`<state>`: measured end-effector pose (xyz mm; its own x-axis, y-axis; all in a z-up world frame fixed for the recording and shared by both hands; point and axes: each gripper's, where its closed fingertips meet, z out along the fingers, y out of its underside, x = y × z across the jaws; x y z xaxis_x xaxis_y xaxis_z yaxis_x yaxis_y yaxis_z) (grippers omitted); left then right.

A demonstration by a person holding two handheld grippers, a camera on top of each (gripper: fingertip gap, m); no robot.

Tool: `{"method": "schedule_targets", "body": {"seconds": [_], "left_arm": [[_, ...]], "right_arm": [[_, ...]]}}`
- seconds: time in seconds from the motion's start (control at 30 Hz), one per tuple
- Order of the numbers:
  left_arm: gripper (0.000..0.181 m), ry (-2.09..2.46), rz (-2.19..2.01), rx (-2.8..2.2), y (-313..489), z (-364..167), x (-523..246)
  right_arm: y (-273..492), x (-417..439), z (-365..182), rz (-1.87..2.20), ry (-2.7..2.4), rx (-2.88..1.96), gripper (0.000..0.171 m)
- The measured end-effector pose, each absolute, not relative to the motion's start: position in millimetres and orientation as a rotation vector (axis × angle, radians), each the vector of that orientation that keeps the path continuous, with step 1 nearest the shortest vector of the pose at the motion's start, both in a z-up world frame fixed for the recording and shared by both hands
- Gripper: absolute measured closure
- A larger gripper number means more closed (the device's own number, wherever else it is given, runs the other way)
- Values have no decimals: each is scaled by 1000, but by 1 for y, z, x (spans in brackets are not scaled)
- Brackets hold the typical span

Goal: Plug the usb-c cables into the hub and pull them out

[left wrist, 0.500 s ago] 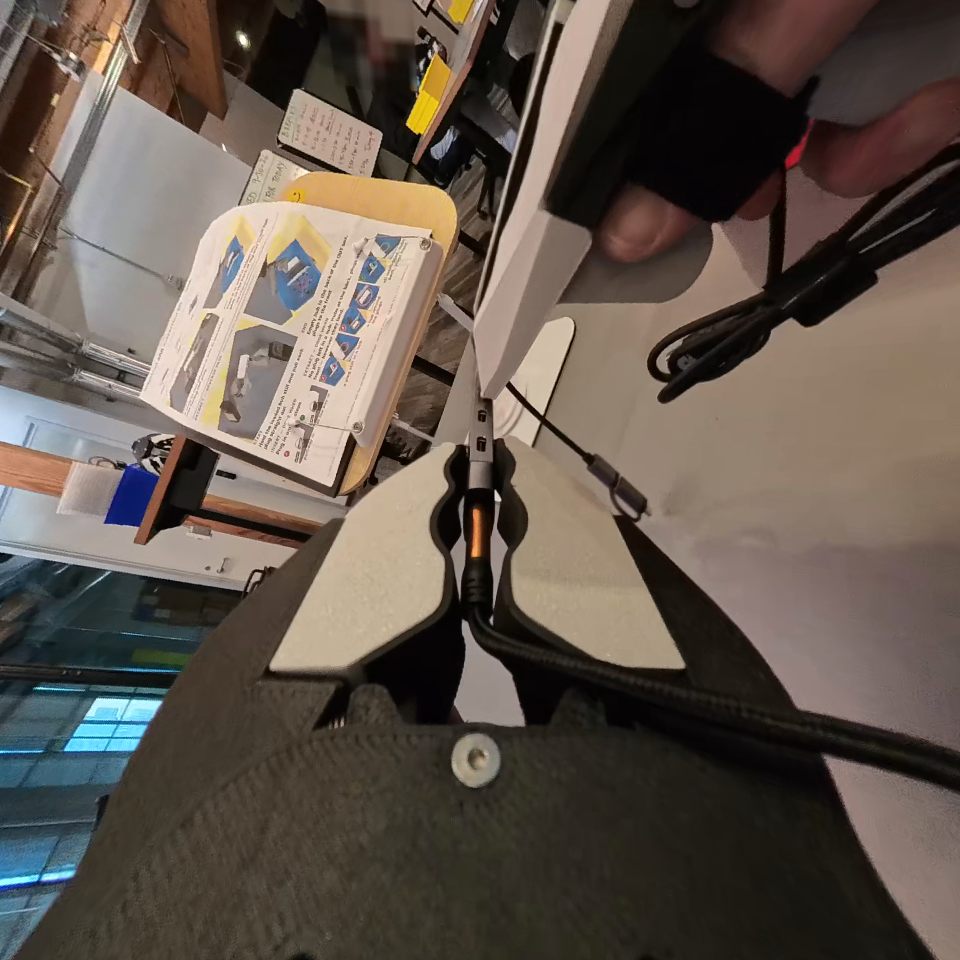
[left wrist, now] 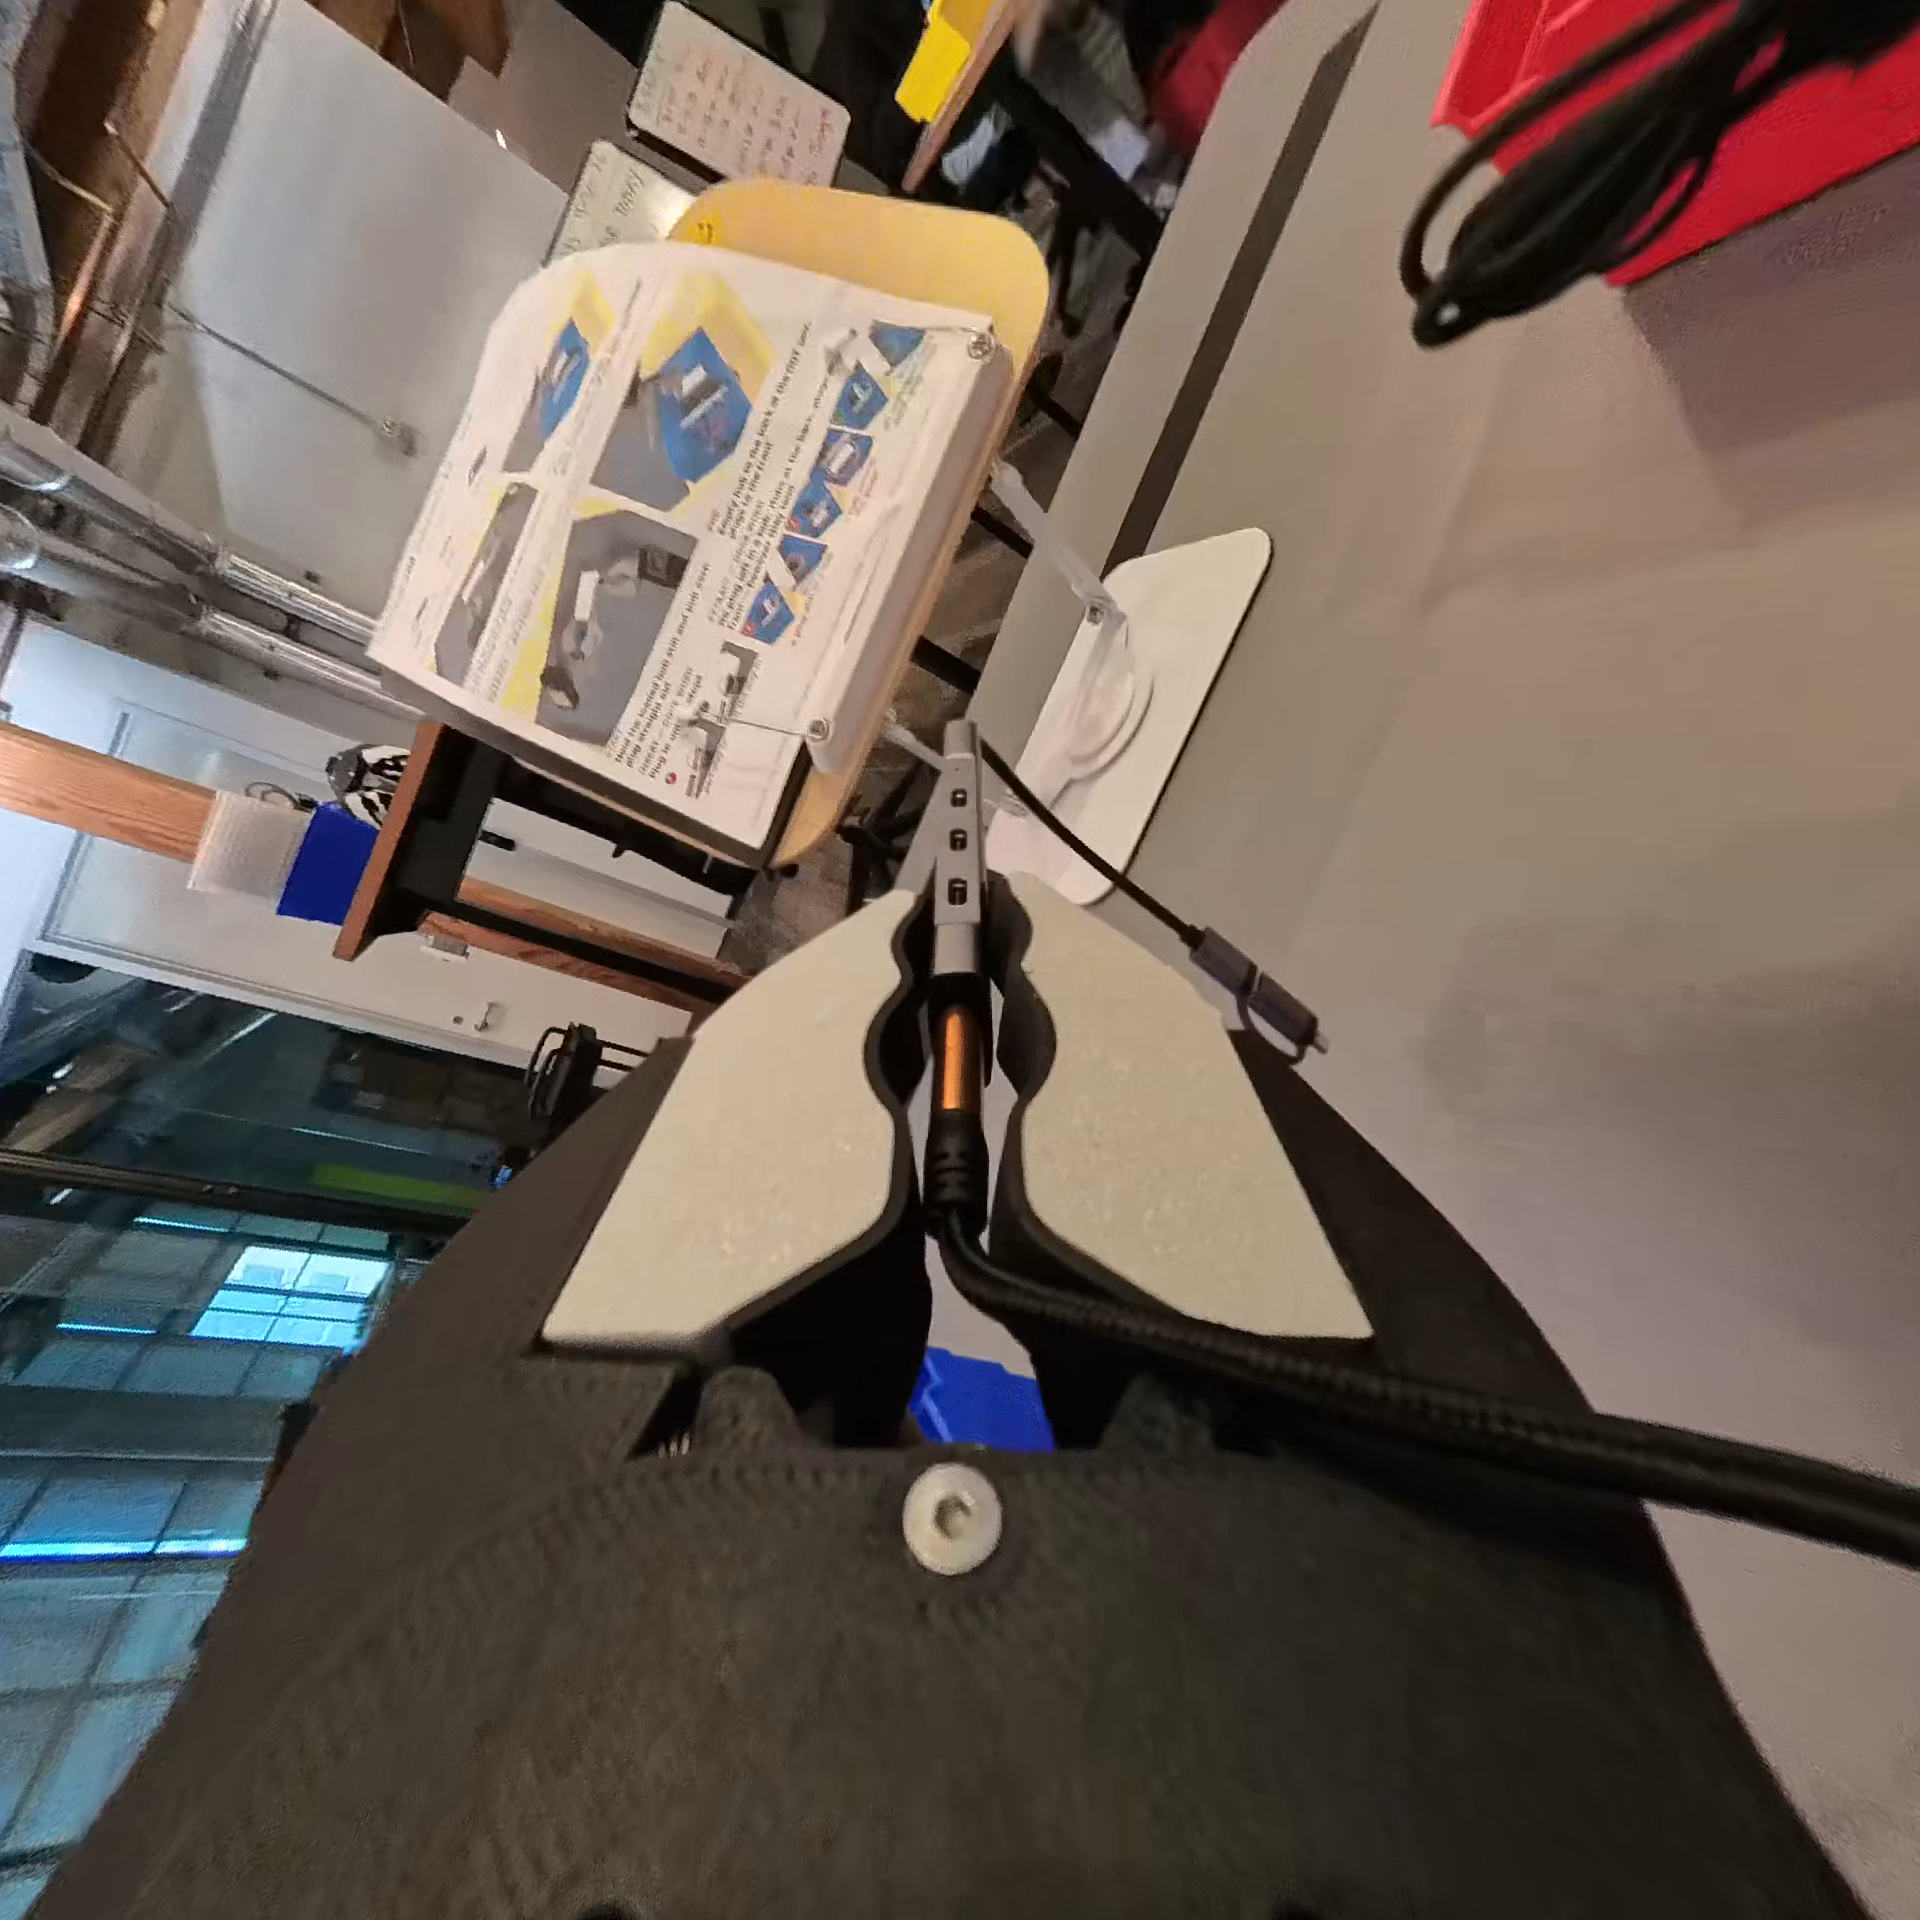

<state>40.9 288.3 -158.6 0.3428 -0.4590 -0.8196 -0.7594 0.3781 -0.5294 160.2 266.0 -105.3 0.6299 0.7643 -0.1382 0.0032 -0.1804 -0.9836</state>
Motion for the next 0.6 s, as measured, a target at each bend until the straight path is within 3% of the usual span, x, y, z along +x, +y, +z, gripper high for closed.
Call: {"method": "schedule_targets", "body": {"seconds": [0.3, 0.6], "left_arm": [[172, 1293, 288, -1278, 280, -173, 29], [172, 1306, 276, -1281, 277, -178, 32]], "right_arm": [[231, 273, -57, 624, -589, -1630, 161], [202, 337, -138, 777, -500, -1838, 161]]}}
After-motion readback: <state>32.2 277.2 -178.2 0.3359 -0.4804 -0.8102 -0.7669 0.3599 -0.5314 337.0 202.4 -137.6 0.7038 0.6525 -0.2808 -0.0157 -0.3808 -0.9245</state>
